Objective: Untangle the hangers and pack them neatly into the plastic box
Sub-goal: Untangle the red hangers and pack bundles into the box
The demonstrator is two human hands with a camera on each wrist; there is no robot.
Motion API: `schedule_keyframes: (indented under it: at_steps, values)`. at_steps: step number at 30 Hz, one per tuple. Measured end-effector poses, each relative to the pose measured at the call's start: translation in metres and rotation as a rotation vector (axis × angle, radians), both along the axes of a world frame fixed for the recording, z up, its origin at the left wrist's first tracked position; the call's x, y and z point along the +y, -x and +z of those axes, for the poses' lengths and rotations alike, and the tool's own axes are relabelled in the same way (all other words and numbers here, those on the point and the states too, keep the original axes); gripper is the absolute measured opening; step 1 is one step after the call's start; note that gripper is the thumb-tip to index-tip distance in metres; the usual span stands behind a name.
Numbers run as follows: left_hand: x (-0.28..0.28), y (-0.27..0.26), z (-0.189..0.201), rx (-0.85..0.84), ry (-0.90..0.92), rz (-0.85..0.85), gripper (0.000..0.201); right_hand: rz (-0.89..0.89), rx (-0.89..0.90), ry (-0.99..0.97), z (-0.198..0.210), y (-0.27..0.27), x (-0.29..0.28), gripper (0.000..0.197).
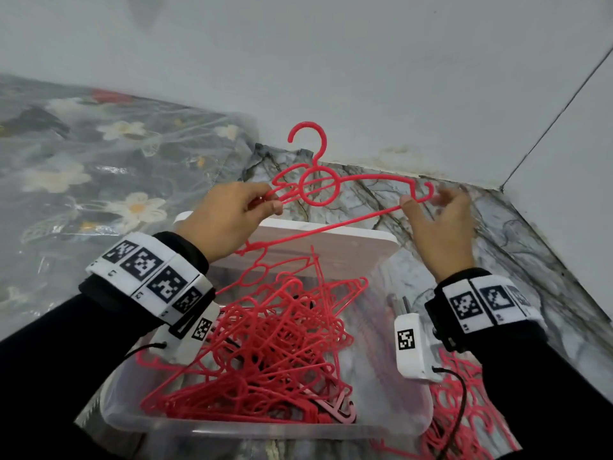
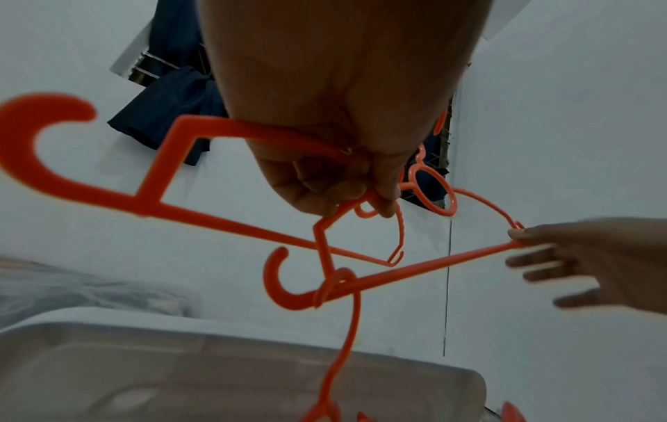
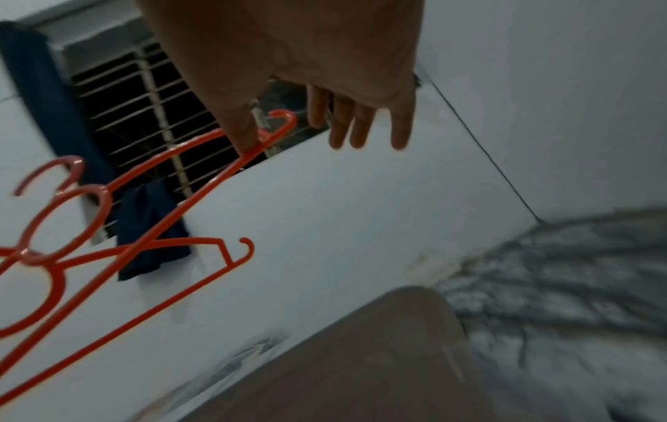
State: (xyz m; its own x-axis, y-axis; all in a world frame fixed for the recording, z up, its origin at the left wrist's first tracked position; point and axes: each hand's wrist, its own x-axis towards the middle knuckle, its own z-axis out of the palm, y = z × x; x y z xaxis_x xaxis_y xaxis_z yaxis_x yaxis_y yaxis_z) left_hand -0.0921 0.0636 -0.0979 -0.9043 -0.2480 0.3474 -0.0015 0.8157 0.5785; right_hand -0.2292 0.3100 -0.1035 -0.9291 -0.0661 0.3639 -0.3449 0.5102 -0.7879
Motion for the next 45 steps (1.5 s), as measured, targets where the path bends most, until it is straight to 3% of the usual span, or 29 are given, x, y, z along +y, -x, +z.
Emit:
schedule_keyframes:
  at_steps: [2, 3, 5, 7, 9, 13, 17, 29, 34, 43, 45]
  values:
    - [0.0, -0.001, 0.0, -0.006, 0.008, 0.014, 0.02, 0.088, -0.281, 0.072, -0.007, 0.0, -0.003, 0.044]
    - [-0.001, -0.002, 0.0, -0.011, 0.014, 0.025, 0.021, 0.151, -0.343, 0.005, -0.011, -0.002, -0.004, 0.049]
    - [-0.001, -0.002, 0.0, -0.02, 0.02, 0.042, 0.021, 0.326, -0.349, -0.262, -0.023, -0.007, -0.009, 0.05]
    - [0.001, -0.002, 0.001, -0.029, 0.013, 0.025, 0.021, 0.511, -0.269, -0.527, -0.035, -0.02, -0.019, 0.033]
    - [0.007, -0.002, 0.001, -0.05, -0.004, -0.032, 0.019, 0.673, -0.173, -0.653, -0.046, -0.035, -0.034, 0.035]
    - [0.023, -0.002, -0.001, -0.07, -0.023, -0.131, 0.016, 0.817, -0.132, -0.55, -0.055, -0.063, -0.062, 0.038]
    - [0.027, -0.003, -0.001, -0.082, -0.05, -0.152, 0.014, 0.943, -0.229, -0.27, -0.062, -0.078, -0.074, 0.022]
    - [0.017, -0.007, 0.003, -0.052, -0.095, -0.134, 0.015, 0.561, -0.226, -0.012, -0.064, -0.045, -0.068, 0.012]
    - [0.01, -0.007, 0.003, -0.015, -0.094, -0.056, 0.019, 0.607, -0.123, -0.372, -0.072, -0.032, -0.047, 0.022]
    - [0.008, -0.007, -0.01, -0.173, 0.025, -0.029, 0.018, 0.796, -0.194, -0.92, -0.091, -0.046, -0.037, 0.018]
    - [0.009, -0.007, -0.01, -0.179, 0.061, -0.018, 0.018, 0.778, -0.225, -0.964, -0.085, -0.046, -0.036, 0.023]
